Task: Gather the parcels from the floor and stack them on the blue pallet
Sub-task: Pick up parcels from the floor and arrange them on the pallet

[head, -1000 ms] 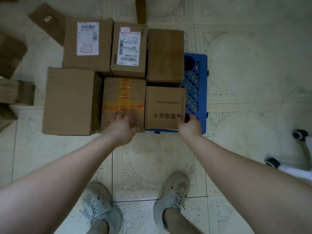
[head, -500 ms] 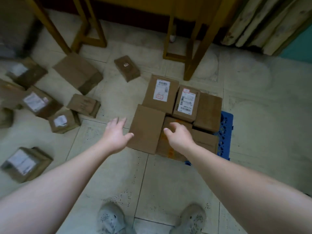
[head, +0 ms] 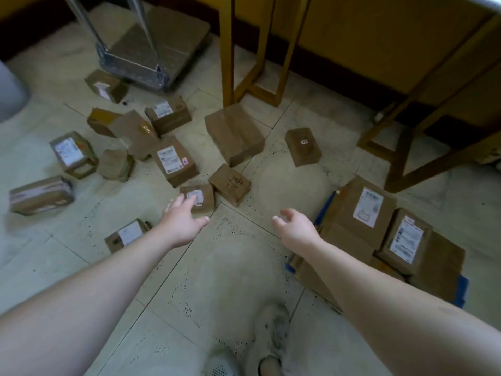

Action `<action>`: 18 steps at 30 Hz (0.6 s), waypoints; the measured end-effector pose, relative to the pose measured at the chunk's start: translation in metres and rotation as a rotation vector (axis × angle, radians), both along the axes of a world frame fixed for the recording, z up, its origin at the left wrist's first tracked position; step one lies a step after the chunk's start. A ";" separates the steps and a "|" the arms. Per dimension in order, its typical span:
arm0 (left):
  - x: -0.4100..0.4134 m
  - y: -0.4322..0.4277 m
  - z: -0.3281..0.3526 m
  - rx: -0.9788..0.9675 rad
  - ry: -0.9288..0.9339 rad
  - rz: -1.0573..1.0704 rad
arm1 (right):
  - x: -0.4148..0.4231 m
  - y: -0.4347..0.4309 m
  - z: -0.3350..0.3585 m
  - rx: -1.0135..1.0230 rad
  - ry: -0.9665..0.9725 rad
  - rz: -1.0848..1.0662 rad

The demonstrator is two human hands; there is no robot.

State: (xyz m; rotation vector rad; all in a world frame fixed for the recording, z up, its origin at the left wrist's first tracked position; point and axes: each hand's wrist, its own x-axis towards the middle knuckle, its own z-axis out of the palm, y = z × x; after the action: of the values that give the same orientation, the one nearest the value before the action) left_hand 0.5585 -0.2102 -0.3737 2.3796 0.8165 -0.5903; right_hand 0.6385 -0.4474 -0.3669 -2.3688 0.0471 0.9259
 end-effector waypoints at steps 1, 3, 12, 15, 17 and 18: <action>0.003 0.011 -0.001 -0.009 0.003 0.025 | 0.005 0.012 -0.001 -0.004 0.004 0.009; 0.010 0.029 -0.003 -0.026 0.005 0.057 | 0.015 0.030 -0.005 -0.007 0.006 0.028; 0.102 0.084 -0.026 -0.039 -0.012 0.090 | 0.114 0.079 -0.040 0.027 0.102 -0.003; 0.132 0.094 -0.042 -0.054 -0.018 0.088 | 0.147 0.095 -0.057 -0.003 0.106 0.031; 0.153 0.100 -0.059 -0.084 -0.031 0.098 | 0.170 0.103 -0.071 -0.018 0.113 0.044; 0.162 0.102 -0.069 -0.105 -0.031 0.097 | 0.180 0.106 -0.080 -0.024 0.114 0.056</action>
State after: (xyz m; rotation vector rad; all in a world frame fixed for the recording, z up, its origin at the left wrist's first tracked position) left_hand 0.7203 -0.1077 -0.4431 2.2354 0.8610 -0.5423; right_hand 0.8185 -0.3410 -0.4468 -2.3482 0.0369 1.0927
